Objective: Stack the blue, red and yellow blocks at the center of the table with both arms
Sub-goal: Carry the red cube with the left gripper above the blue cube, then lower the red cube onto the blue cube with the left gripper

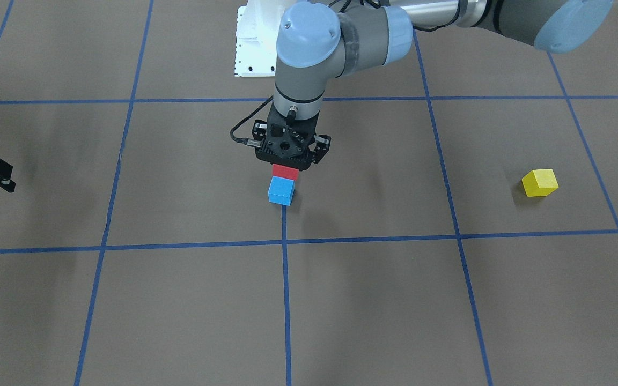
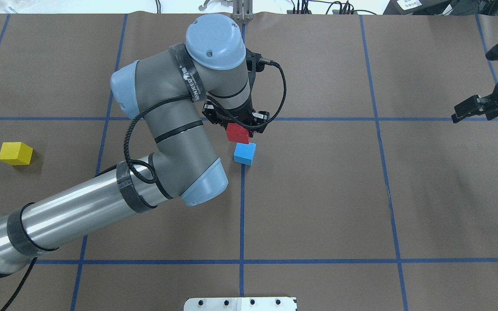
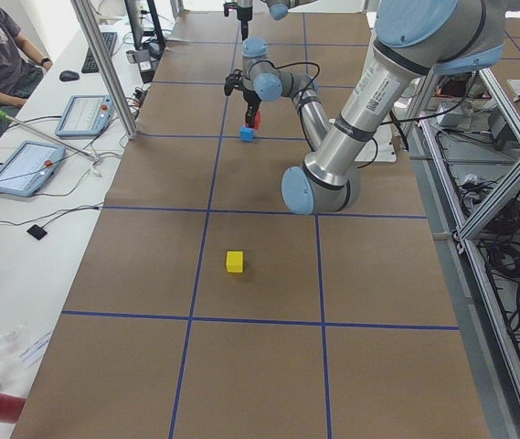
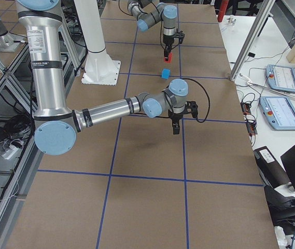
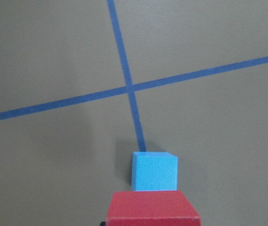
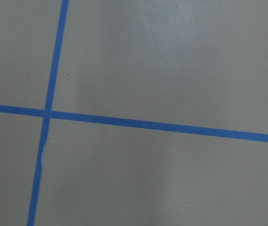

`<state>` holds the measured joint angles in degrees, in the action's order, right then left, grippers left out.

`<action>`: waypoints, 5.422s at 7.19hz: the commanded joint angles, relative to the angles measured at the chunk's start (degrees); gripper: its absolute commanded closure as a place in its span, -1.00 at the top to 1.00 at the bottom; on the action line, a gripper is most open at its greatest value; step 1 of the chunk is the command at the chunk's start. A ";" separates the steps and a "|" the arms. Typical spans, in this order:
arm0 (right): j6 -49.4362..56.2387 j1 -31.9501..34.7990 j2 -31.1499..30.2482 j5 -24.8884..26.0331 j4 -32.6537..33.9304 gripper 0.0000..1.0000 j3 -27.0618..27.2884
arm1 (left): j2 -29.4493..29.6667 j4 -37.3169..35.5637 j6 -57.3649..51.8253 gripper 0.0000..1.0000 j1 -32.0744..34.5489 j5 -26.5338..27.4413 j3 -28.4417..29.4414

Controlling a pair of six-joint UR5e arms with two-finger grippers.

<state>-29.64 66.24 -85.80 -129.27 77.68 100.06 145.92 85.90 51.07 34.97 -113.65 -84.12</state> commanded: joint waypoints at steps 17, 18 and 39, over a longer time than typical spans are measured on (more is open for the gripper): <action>0.11 0.21 0.28 0.16 -0.16 1.00 -2.15 | 1.83 3.93 -0.62 -1.00 -3.42 3.70 10.03; 0.02 0.21 0.28 0.16 -0.16 1.00 -2.15 | 1.91 3.93 -0.27 -1.00 -3.42 3.70 10.03; 0.02 0.21 0.28 0.25 -0.25 1.00 -2.06 | -0.45 4.48 1.31 0.98 -3.07 5.11 1.81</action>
<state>-29.73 66.45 -85.52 -129.02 77.50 98.00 146.00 92.25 52.31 31.57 -108.34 -78.01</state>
